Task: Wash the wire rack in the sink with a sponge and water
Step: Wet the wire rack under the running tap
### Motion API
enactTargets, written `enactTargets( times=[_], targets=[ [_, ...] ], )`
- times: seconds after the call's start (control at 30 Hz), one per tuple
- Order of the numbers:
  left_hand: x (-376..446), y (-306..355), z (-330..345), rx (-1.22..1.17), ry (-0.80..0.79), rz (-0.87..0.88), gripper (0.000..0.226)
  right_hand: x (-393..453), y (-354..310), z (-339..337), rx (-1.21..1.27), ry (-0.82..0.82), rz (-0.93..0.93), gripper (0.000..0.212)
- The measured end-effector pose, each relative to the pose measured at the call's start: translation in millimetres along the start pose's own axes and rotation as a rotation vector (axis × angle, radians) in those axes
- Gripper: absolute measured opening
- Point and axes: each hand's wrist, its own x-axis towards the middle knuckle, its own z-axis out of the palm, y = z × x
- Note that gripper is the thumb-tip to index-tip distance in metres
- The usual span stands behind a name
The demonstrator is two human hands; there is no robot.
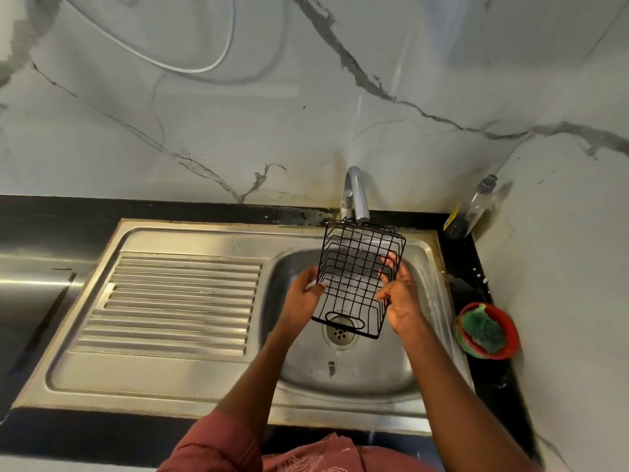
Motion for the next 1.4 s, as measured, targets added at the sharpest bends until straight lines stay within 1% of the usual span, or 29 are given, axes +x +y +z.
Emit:
enactTargets(
  times=[0.1, 0.23, 0.3, 0.4, 0.5, 0.57, 0.63, 0.73, 0.8, 0.93, 1.0, 1.03, 1.1, 1.17, 1.23, 1.3, 1.4],
  targets=[
    [0.4, 3.3, 1.6, 0.046, -0.006, 0.026, 0.038, 1.7, -4.3, -2.0, -0.061, -0.005, -0.037, 0.098],
    [0.1, 7.2, 7.1, 0.106, -0.034, -0.007, 0.046, -4.0, -8.6, -0.9, -0.128, -0.021, -0.065, 0.093],
    [0.0, 3.6, 9.0, 0.104, -0.03, -0.027, 0.046, -5.9, -9.4, 0.5, -0.158, -0.018, -0.075, 0.093],
    [2.4, -0.8, 7.8, 0.067, 0.001, -0.054, 0.041, -6.4, -10.6, 4.8, -0.246, -0.035, -0.09, 0.094],
    [5.4, -7.2, 0.8, 0.018, 0.053, -0.066, 0.036, -12.5, -15.6, 16.2, -0.377, -0.111, -0.101, 0.092],
    [7.2, -10.1, -5.2, 0.018, 0.102, -0.044, 0.035, -15.1, -18.2, 24.2, -0.402, -0.157, -0.105, 0.089],
    [5.6, -6.2, -10.6, 0.084, 0.144, 0.009, 0.027, -15.9, -17.5, 29.7, -0.35, -0.154, -0.085, 0.086],
    [4.4, 9.6, -14.1, 0.129, 0.172, 0.12, 0.03, -12.7, -11.3, 27.3, -0.137, -0.057, 0.001, 0.078],
    [3.2, 19.4, -15.1, 0.183, 0.167, 0.175, 0.032, -8.0, -5.5, 18.6, 0.003, -0.036, 0.084, 0.073],
    [0.6, 20.8, -13.8, 0.275, 0.094, 0.151, 0.044, -2.9, 8.9, -6.7, 0.257, -0.03, 0.214, 0.073],
    [-3.3, 17.3, -9.2, 0.316, 0.062, 0.134, 0.044, -5.7, 16.0, -17.9, 0.354, -0.001, 0.259, 0.071],
    [-4.3, 16.4, -5.8, 0.332, 0.072, 0.147, 0.043, -8.0, 19.4, -23.0, 0.385, 0.012, 0.275, 0.071],
    [-4.8, 14.9, 0.0, 0.333, 0.107, 0.148, 0.043, -13.3, 25.1, -31.7, 0.415, 0.036, 0.308, 0.072],
    [-5.9, 17.2, 4.5, 0.225, 0.104, 0.059, 0.04, -18.2, 27.9, -39.4, 0.439, 0.056, 0.329, 0.07],
    [-4.7, 15.4, 7.6, 0.111, 0.065, -0.008, 0.032, -19.9, 29.0, -46.6, 0.432, 0.07, 0.329, 0.069],
    [-5.1, 11.2, 11.4, 0.108, 0.012, -0.026, 0.03, -21.4, 25.6, -50.1, 0.347, 0.09, 0.313, 0.068],
    [-0.9, 1.1, 18.5, 0.164, -0.043, -0.059, 0.036, -22.8, 13.8, -48.1, 0.207, 0.148, 0.238, 0.06]
  ],
)
